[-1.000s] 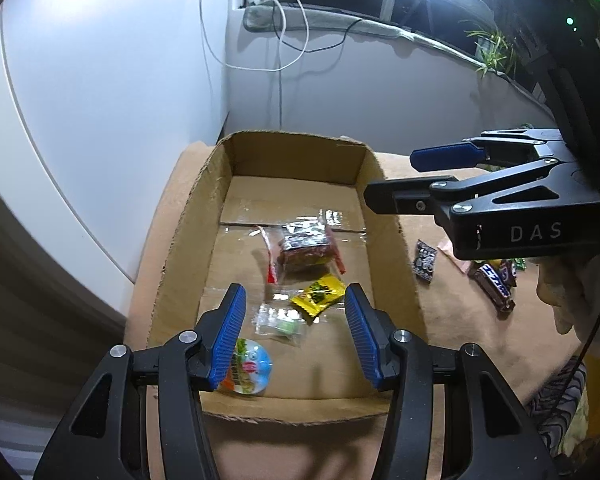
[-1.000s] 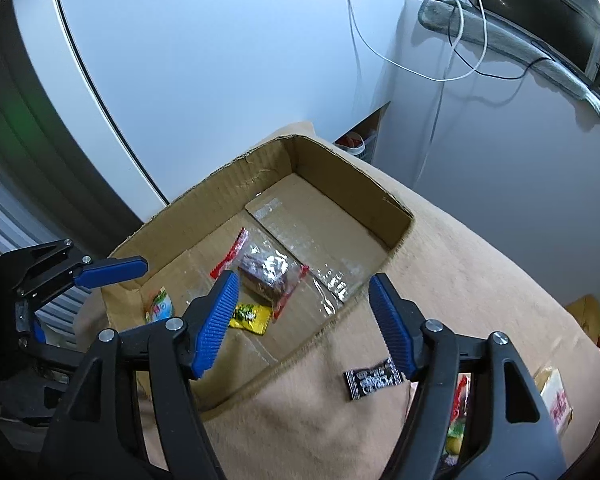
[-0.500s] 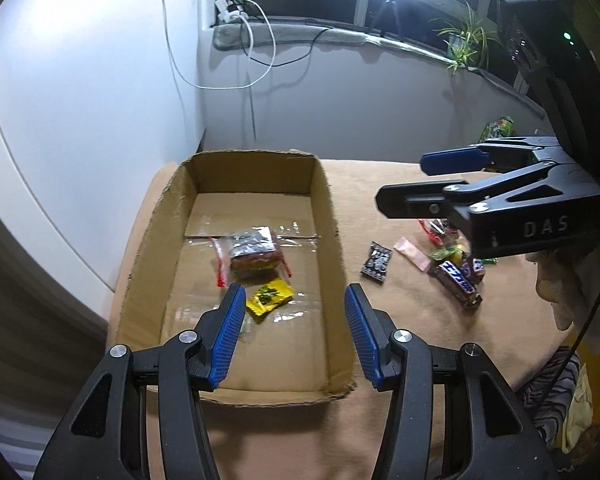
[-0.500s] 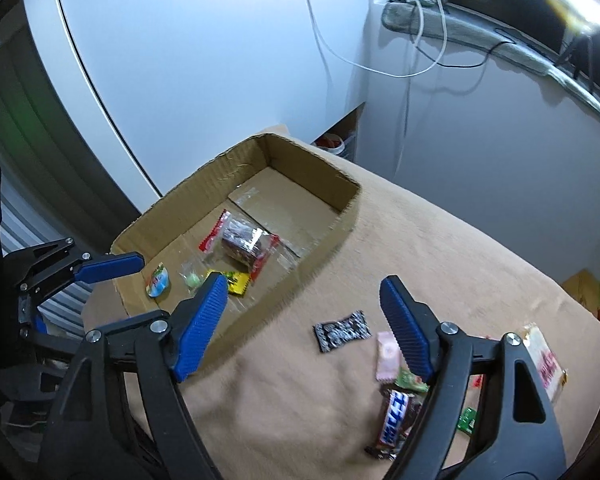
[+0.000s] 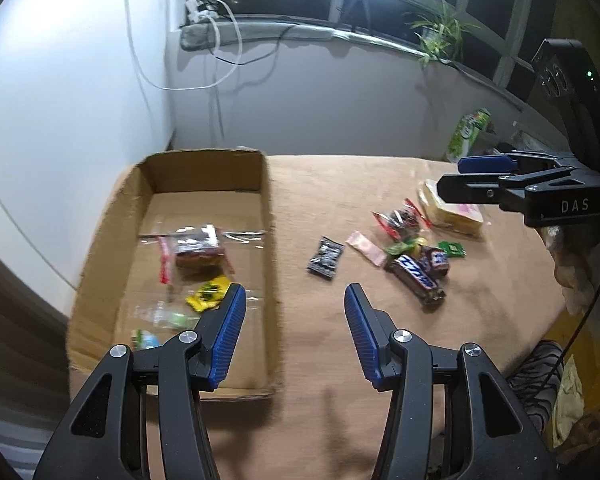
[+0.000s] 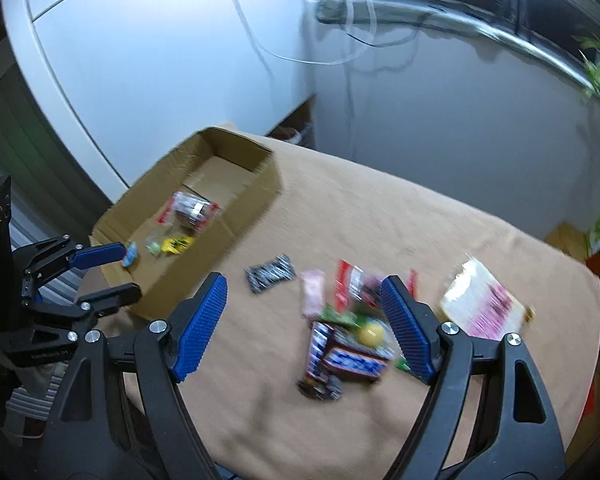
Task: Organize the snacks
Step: 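Withdraw both tools from the box back over the remaining snacks, then grasp a Snickers bar with the left tool while the right tool grips the green packet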
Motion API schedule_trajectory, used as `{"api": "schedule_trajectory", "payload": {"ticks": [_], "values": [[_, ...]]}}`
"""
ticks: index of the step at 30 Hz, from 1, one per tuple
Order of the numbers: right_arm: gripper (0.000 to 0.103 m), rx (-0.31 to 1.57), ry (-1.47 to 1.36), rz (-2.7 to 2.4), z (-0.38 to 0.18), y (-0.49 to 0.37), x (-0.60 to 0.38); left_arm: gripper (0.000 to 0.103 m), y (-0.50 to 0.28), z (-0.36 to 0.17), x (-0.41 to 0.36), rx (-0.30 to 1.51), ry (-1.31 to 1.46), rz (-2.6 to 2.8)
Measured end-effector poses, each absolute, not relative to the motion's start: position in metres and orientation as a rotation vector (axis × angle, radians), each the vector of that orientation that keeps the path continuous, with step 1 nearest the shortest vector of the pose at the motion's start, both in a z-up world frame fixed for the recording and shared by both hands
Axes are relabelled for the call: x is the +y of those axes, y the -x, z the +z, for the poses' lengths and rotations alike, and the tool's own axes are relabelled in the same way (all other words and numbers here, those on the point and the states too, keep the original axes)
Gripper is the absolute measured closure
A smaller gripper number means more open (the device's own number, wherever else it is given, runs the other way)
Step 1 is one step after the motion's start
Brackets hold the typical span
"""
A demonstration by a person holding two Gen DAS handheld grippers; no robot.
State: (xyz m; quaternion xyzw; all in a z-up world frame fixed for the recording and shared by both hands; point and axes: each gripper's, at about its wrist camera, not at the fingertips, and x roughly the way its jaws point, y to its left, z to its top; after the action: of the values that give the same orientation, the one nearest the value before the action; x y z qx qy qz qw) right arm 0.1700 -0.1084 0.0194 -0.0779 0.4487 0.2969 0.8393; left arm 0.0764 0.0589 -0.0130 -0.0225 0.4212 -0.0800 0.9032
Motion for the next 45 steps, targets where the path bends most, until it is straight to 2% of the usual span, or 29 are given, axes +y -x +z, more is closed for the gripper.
{"api": "schedule_trajectory", "payload": {"ticks": [8,18,22,36,40,45], "values": [[0.021,1.016,0.099,0.522,-0.01,-0.178,-0.183,0.052,-0.082,-0.022,0.024,0.898,0.036,-0.237],[0.022,1.091,0.05,0.507,-0.049,-0.188,-0.22,0.052,-0.088,-0.043,-0.017,0.952,0.046,-0.31],[0.04,1.103,0.099,0.555,-0.062,-0.189,-0.216,0.052,-0.09,-0.052,-0.035,0.973,0.05,-0.338],[0.045,1.124,0.383,0.673,-0.094,-0.19,-0.196,0.052,-0.121,-0.081,-0.085,1.042,0.019,-0.333],[0.053,1.108,0.438,0.705,-0.099,-0.19,-0.185,0.052,-0.13,-0.089,-0.09,1.061,0.017,-0.306],[0.057,1.104,0.516,0.717,-0.109,-0.197,-0.173,0.052,-0.137,-0.096,-0.09,1.074,0.003,-0.273]]}}
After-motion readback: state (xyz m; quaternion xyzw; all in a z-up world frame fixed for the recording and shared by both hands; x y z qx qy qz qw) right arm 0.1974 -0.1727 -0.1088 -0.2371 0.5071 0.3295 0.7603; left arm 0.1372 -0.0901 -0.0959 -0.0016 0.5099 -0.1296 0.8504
